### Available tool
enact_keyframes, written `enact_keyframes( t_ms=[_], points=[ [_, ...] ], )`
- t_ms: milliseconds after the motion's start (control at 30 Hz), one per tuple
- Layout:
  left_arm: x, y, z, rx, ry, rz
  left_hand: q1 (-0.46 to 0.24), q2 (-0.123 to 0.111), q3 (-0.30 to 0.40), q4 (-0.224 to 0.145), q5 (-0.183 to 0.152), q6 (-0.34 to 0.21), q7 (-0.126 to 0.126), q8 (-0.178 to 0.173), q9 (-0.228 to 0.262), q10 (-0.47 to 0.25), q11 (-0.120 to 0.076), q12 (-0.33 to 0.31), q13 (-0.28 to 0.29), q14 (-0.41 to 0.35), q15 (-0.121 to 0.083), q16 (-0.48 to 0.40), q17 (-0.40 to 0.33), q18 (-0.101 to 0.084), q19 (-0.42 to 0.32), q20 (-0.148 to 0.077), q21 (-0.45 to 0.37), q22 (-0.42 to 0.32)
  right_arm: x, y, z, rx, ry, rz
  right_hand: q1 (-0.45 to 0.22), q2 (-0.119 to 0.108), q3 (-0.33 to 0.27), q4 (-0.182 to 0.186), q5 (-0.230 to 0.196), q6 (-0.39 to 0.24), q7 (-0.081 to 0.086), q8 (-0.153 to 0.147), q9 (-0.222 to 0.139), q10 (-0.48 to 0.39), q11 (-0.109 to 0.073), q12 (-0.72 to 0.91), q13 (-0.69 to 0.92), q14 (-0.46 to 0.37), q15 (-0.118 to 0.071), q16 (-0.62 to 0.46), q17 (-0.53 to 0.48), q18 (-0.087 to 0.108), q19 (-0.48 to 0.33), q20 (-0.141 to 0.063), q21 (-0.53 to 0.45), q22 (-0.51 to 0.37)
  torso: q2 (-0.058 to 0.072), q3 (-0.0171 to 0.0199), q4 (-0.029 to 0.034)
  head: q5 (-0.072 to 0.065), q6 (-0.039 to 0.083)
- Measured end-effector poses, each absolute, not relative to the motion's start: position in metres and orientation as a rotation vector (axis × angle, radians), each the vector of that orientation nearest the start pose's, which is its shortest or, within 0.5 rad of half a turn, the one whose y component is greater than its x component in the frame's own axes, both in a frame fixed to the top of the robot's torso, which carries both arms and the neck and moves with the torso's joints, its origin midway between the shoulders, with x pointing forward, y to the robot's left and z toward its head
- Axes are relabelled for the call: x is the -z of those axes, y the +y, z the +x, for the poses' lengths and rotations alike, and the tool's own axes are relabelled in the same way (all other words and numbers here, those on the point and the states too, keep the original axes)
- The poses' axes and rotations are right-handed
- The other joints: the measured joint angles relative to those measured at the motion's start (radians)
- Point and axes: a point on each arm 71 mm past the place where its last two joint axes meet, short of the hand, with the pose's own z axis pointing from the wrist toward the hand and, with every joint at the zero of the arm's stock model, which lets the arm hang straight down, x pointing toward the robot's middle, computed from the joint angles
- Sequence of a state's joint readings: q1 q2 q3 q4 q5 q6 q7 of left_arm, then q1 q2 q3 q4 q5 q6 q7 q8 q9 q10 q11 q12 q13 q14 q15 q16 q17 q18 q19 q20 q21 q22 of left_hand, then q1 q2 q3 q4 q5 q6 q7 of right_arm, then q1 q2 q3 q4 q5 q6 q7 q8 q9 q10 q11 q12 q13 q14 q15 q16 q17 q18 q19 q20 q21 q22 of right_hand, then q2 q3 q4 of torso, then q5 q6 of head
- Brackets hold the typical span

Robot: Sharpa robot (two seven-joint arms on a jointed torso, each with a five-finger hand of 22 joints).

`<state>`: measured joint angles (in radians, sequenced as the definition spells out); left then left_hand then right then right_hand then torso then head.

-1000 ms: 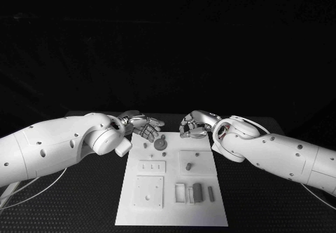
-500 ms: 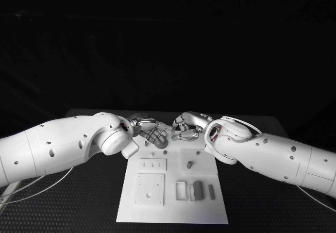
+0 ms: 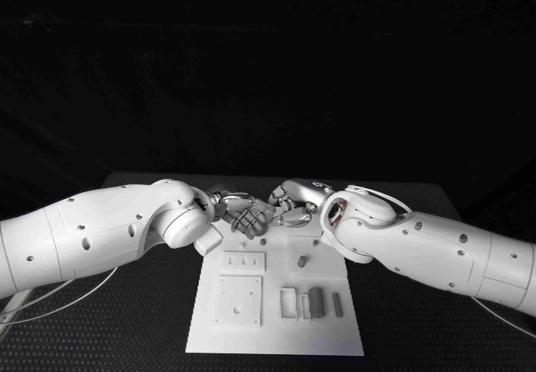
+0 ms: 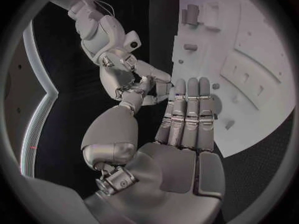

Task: Assemble the parts on the task board

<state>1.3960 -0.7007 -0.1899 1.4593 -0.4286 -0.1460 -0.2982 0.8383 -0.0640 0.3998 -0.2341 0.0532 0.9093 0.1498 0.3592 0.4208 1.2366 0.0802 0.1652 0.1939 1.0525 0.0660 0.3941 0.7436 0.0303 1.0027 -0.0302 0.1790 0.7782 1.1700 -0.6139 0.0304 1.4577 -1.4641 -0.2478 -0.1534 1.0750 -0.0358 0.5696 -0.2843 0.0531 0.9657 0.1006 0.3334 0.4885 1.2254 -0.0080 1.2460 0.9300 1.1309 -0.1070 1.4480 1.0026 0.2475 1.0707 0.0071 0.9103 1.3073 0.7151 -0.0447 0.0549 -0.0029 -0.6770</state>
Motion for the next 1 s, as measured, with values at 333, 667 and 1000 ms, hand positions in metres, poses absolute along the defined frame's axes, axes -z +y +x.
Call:
enact_keyframes(
  t_ms=[333,667,1000],
  points=[
    [0.182,0.163,0.5,0.946,2.197,-0.726,0.001,0.001,-0.003,-0.003,0.0,0.007,0.0,0.0,0.0,0.007,0.0,0.0,0.004,0.004,-0.004,-0.004,0.004,-0.001,0.004,-0.004,0.0,0.001,0.178,-0.094,0.49,-0.794,1.686,-0.21,-0.001,-0.001,0.0,0.0,0.0,0.001,0.0,-0.006,0.013,-0.001,-0.001,0.0,0.0,0.0,0.0,0.0,-0.001,0.0,0.0,0.0,0.0,0.0,0.0,-0.0012,0.0003,-0.005,-0.007],
    [0.183,0.17,0.502,0.953,2.202,-0.772,0.011,0.018,-0.001,-0.016,0.0,0.011,-0.003,0.0,0.0,0.011,-0.004,0.0,0.008,0.004,-0.004,-0.004,0.011,-0.007,0.004,-0.004,0.0,0.003,0.18,-0.093,0.49,-0.791,1.696,-0.214,-0.001,-0.001,0.0,0.0,0.0,0.001,0.0,-0.008,0.014,-0.001,-0.001,0.0,0.0,0.0,0.0,0.0,-0.001,0.0,0.0,0.0,0.0,0.0,0.0,-0.0017,0.0017,-0.008,-0.019],
    [0.183,0.169,0.502,0.967,2.207,-0.785,0.011,0.018,-0.008,-0.025,0.0,0.024,-0.01,0.0,0.0,0.025,-0.011,0.0,0.016,0.011,-0.011,-0.008,0.021,-0.008,0.01,-0.01,0.0,0.007,0.184,-0.092,0.489,-0.787,1.712,-0.223,-0.008,0.0,-0.001,-0.001,0.0,0.002,0.0,-0.005,0.015,-0.001,-0.001,0.0,0.0,0.002,0.002,0.0,-0.002,0.0,0.0,0.0,0.0,0.0,0.0,-0.0013,0.001,-0.005,-0.023]
  ],
)
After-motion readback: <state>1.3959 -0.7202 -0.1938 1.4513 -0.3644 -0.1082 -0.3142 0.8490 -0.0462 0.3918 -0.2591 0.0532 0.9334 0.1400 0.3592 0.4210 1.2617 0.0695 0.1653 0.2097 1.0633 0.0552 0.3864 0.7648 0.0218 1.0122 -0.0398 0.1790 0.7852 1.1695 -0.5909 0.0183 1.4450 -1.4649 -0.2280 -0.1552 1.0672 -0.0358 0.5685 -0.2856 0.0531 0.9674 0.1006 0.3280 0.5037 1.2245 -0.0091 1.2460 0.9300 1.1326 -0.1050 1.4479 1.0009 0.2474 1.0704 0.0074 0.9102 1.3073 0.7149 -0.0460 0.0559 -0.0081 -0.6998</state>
